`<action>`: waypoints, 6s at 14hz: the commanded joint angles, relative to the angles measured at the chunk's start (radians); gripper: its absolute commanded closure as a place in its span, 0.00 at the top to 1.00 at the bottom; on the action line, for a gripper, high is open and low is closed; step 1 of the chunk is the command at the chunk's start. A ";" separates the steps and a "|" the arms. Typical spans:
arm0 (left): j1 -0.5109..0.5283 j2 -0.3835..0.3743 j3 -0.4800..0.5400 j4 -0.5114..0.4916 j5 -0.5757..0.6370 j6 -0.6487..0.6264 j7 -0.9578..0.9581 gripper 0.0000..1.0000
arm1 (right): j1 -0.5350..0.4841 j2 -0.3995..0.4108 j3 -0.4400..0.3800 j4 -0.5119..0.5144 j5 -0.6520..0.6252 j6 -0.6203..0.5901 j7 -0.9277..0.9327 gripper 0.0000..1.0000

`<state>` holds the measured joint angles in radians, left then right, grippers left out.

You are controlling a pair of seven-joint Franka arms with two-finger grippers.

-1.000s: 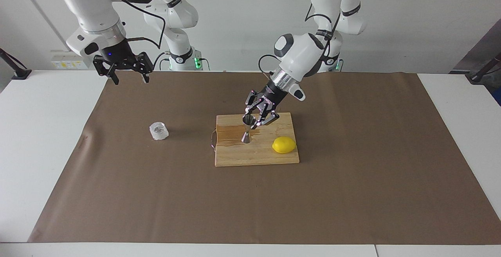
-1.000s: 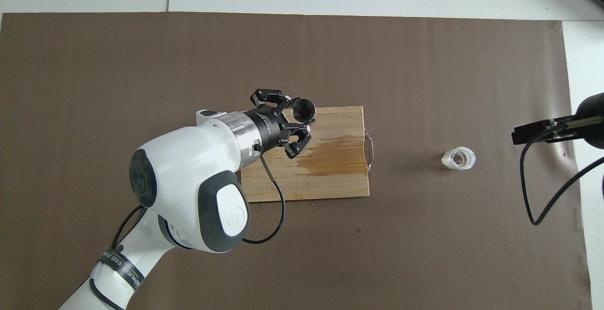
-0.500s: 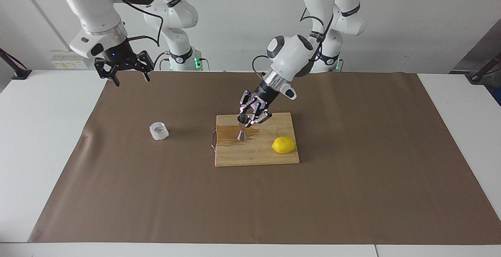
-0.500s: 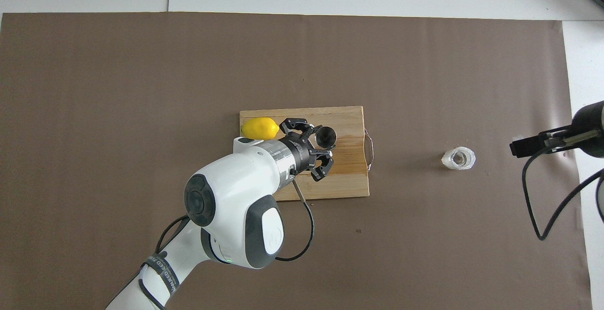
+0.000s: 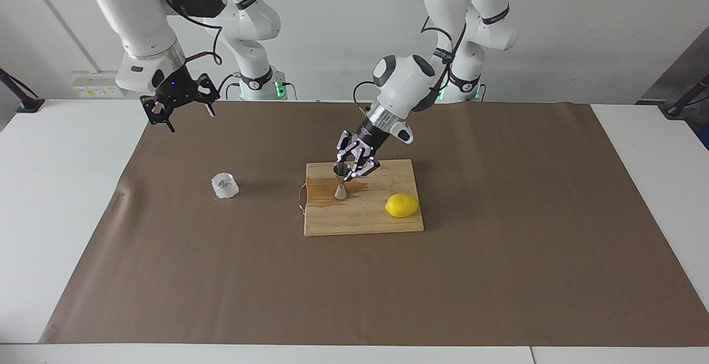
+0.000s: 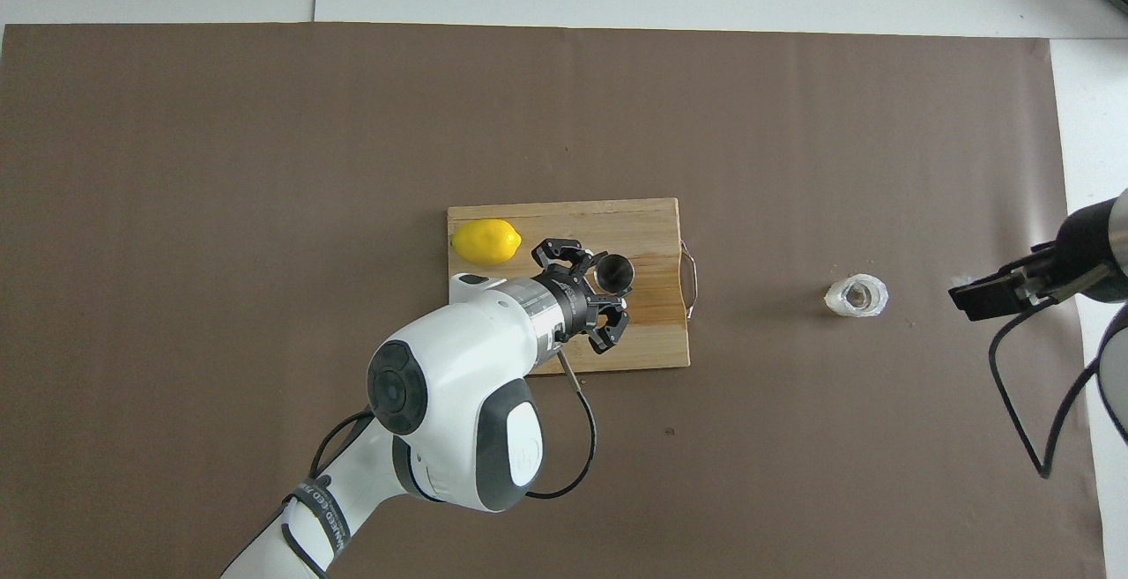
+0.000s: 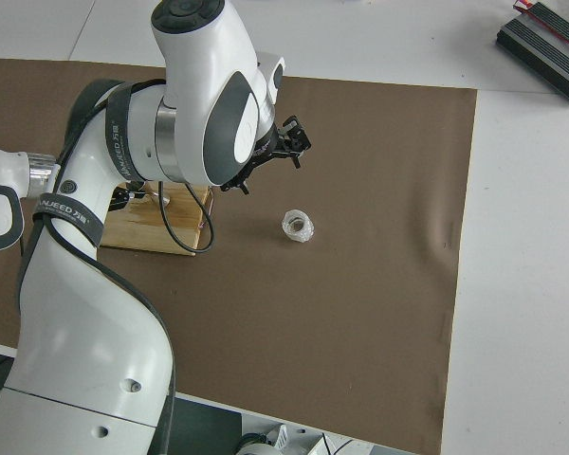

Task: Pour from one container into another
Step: 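Lower the metal cup onto the board while the right gripper reaches forward, then withdraw the left gripper while the right gripper reaches the white cup, then grasp the white cup with the right gripper and lift it, then carry the white cup with the right gripper over the metal cup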

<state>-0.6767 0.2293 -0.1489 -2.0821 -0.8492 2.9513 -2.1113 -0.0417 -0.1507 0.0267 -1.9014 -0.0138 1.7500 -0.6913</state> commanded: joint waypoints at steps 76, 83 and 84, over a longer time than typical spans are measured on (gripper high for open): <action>0.706 -0.265 0.031 0.527 0.802 -1.508 2.085 1.00 | 0.487 0.351 0.018 0.185 -0.279 0.217 -0.303 0.00; 0.706 -0.265 0.031 0.527 0.802 -1.508 2.084 1.00 | 0.537 0.404 0.018 0.235 -0.330 0.152 -0.206 0.00; 0.706 -0.265 0.031 0.527 0.802 -1.508 2.084 1.00 | 0.537 0.407 0.019 0.235 -0.342 0.151 -0.205 0.00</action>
<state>0.0217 -0.0181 -0.1172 -1.5378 -0.0463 1.4528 -0.0310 0.4899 0.2398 0.0456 -1.6975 -0.3174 1.9289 -0.9233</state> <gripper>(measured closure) 0.000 0.533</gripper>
